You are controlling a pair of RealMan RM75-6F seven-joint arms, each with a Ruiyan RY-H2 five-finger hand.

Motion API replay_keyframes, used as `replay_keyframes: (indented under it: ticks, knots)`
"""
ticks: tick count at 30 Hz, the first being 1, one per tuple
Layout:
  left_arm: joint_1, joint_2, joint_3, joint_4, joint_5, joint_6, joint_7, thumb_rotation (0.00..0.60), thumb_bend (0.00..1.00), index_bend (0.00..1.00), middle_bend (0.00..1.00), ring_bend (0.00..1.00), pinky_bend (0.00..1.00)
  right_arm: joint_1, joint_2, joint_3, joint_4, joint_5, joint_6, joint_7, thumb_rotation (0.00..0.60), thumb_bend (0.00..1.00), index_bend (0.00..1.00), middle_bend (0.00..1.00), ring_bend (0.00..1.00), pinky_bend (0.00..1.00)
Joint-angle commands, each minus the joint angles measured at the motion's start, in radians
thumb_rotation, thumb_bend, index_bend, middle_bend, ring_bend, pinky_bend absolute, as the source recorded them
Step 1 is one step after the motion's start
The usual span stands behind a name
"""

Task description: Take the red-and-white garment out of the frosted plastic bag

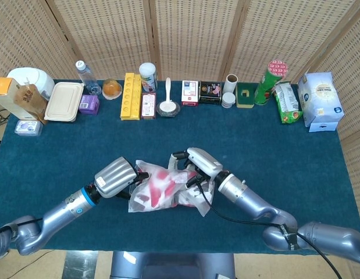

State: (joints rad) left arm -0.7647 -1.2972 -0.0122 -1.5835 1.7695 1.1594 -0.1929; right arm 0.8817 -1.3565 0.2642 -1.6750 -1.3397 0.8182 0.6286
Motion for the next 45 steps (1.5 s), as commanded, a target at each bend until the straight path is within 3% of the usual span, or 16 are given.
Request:
replay_keyframes:
  ticks: [1,7,16,21,24,26,31,45]
  knots:
    - [0.000,0.002,-0.001,0.005,-0.007,-0.004,0.012,0.542,0.28,0.51,1.00,0.91,0.87,-0.002,-0.006,0.012,0.015,0.035,-0.003,-0.004,0.600,0.18,0.85,0.92,1.00,1.00]
    - [0.009,0.001,-0.010,0.030,-0.013,0.014,0.047,0.489,0.27,0.51,1.00,0.91,0.86,-0.013,-0.005,0.020,0.018,0.075,-0.016,0.015,0.600,0.18,0.85,0.92,1.00,1.00]
    - [0.008,-0.014,-0.014,0.037,-0.028,0.013,0.031,0.509,0.22,0.51,1.00,0.91,0.86,-0.018,-0.009,0.049,0.017,0.083,-0.018,0.055,0.600,0.18,0.85,0.92,1.00,1.00]
    - [-0.003,-0.014,-0.023,0.020,-0.051,-0.013,0.019,0.501,0.27,0.51,1.00,0.91,0.86,-0.016,-0.007,0.086,0.013,0.124,-0.017,0.070,0.600,0.18,0.85,0.92,1.00,1.00]
    - [-0.009,-0.016,-0.033,0.016,-0.068,-0.023,0.009,0.553,0.34,0.58,1.00,0.91,0.86,-0.018,0.000,0.103,0.008,0.146,-0.018,0.070,0.600,0.18,0.85,0.92,1.00,1.00]
    - [-0.012,-0.018,-0.039,0.015,-0.075,-0.026,0.006,0.596,0.39,0.68,1.00,0.91,0.86,-0.019,0.002,0.108,0.006,0.158,-0.019,0.066,0.600,0.18,0.85,0.92,1.00,1.00]
    - [-0.023,-0.023,-0.052,0.018,-0.091,-0.040,-0.004,0.600,0.47,0.79,1.00,0.93,0.86,-0.024,0.002,0.111,0.009,0.187,-0.026,0.054,0.600,0.17,0.85,0.92,1.00,1.00]
    - [-0.020,0.014,-0.063,0.023,-0.144,-0.059,-0.101,0.600,0.51,0.83,1.00,0.95,0.87,-0.045,-0.012,0.105,0.012,0.242,-0.065,0.047,0.600,0.17,0.85,0.92,1.00,1.00]
